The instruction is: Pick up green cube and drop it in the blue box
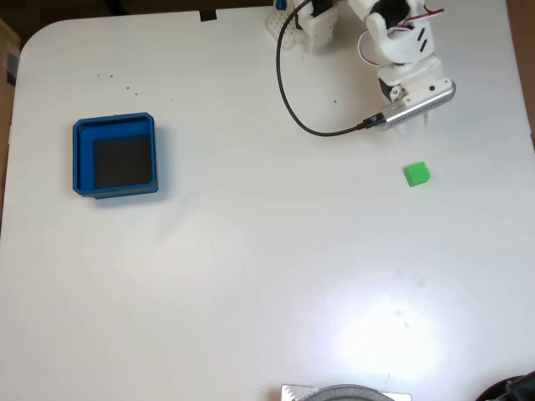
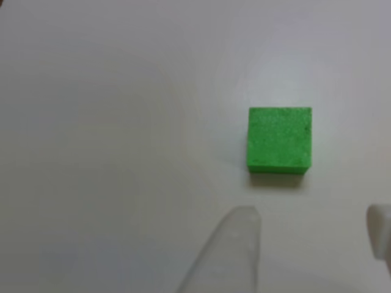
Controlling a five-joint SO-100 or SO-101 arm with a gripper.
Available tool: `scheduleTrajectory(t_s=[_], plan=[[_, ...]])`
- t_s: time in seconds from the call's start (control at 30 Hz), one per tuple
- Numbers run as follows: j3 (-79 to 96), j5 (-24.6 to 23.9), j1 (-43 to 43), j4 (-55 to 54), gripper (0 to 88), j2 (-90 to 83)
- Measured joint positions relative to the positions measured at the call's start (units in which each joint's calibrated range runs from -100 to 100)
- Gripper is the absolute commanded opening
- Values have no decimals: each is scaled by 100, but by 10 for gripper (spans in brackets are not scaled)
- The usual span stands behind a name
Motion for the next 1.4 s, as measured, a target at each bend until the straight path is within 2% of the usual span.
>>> scheduleTrajectory(t_s=[0.83, 1.1, 1.4], plan=[[-9, 5, 85, 124, 190, 0], [-9, 0, 85, 124, 261, 0], [-9, 0, 85, 124, 265, 0]])
